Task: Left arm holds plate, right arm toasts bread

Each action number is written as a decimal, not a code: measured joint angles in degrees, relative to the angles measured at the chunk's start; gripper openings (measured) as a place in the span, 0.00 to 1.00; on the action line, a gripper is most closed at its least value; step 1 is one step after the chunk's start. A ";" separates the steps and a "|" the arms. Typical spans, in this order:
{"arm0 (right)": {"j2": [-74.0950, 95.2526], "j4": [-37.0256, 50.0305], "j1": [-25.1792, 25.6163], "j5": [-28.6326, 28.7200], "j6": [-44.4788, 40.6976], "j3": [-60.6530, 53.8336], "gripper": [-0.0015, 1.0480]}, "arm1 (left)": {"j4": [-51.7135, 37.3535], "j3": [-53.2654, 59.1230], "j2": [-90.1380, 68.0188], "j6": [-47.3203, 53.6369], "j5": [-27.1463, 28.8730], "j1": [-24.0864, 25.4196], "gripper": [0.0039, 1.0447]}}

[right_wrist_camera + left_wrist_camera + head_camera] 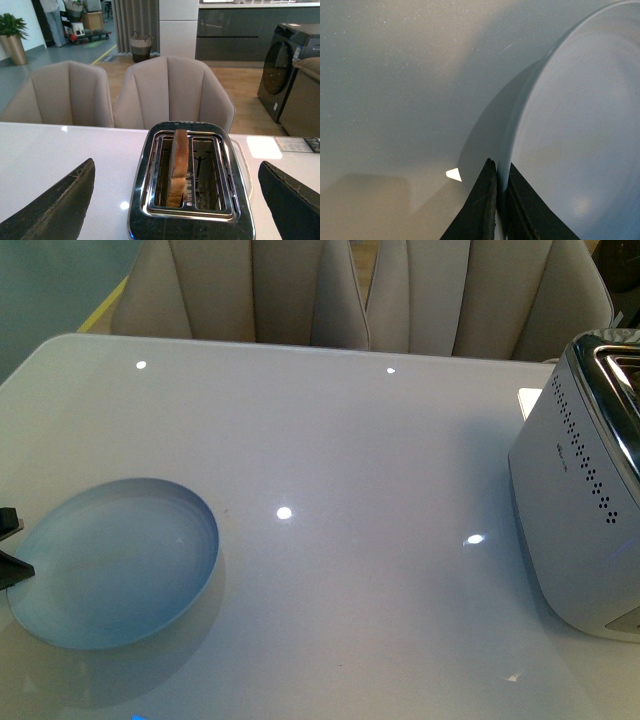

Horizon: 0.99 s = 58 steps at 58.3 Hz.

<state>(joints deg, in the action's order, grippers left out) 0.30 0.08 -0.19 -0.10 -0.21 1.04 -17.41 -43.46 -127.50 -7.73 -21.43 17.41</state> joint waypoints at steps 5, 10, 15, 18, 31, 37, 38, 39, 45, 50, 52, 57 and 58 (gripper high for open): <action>0.00 0.00 0.00 -0.02 0.00 0.00 0.92 | -1.01 -0.68 -0.94 -0.13 -0.11 -0.13 0.03; 0.00 0.00 0.00 -0.02 0.00 0.00 0.92 | -2.01 -0.92 -1.44 -0.50 -0.28 -0.42 0.03; 0.00 0.00 0.00 -0.02 0.00 0.00 0.92 | -3.04 -0.98 -1.97 -0.72 -0.48 -0.55 0.03; 0.00 0.00 0.00 -0.02 0.00 0.00 0.92 | -3.39 -0.98 -2.32 -0.81 -0.50 -0.55 0.03; 0.00 0.00 0.00 -0.02 0.00 0.00 0.92 | -4.59 -0.85 -3.28 -1.07 -0.42 -0.28 0.34; 0.00 0.00 0.00 -0.02 0.00 0.00 0.92 | -5.11 -0.70 -3.28 -1.14 0.04 0.15 0.49; 0.00 0.00 0.00 -0.02 0.00 0.00 0.92 | -5.16 -0.66 -3.28 -1.14 0.07 0.22 0.51; 0.00 0.00 0.00 -0.02 0.00 0.00 0.92 | -5.22 -0.63 -3.28 -1.18 0.04 0.26 0.53; 0.00 0.00 0.00 -0.02 0.00 0.00 0.92 | -5.97 0.48 -1.95 -2.29 -0.02 0.59 0.71; -0.02 0.00 0.00 -0.02 0.00 0.00 0.92 | -6.36 1.57 0.46 -3.15 -0.02 0.61 0.83; 0.00 0.00 0.00 -0.02 0.00 0.00 0.92 | -6.51 2.10 1.81 -3.39 0.02 0.61 0.89; 0.00 0.00 0.00 -0.02 0.00 0.00 0.92 | -6.73 3.45 5.73 -4.24 0.02 0.55 0.95; 0.00 0.00 0.00 -0.02 0.00 0.00 0.92 | -6.80 3.85 6.95 -4.50 0.02 0.48 0.94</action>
<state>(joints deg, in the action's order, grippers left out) 0.30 0.08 -0.19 -0.12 -0.21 1.04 -24.21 -39.62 -120.55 -12.23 -21.41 17.89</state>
